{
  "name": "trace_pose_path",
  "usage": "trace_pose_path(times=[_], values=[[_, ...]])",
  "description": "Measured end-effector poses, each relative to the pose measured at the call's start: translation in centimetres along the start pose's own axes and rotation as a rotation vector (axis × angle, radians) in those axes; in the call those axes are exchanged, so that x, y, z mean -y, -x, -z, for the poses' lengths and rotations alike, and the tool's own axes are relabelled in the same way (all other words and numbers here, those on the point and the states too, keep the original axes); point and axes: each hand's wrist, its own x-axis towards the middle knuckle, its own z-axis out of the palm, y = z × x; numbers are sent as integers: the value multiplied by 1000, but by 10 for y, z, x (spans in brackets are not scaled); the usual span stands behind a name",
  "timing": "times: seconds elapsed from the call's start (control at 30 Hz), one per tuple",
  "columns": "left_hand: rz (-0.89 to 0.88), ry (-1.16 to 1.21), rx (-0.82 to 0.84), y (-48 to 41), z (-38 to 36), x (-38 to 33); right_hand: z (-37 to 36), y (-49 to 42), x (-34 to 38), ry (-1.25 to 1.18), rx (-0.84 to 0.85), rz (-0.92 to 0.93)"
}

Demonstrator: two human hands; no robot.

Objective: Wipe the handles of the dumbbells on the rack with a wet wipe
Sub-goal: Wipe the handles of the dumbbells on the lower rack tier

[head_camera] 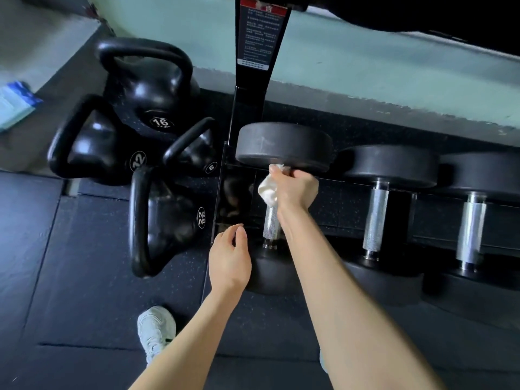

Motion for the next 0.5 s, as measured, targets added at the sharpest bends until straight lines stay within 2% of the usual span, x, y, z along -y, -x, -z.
trace_pose_path(times=[0.07,0.17,0.27,0.37,0.43,0.5], values=[[-4,2,6,0,0,0,3,2,-8,104,-10,112],[11,1,9,2,1,-2,20,11,-25,208,122,180],[7,0,17,2,2,-3,37,22,-37,383,224,173],[-2,-49,18,0,3,-4,50,28,-38,568,342,60],[-71,-191,-98,0,5,-3,57,31,-37,746,391,6],[-184,-269,-225,4,8,-8,58,35,-35,853,340,20]])
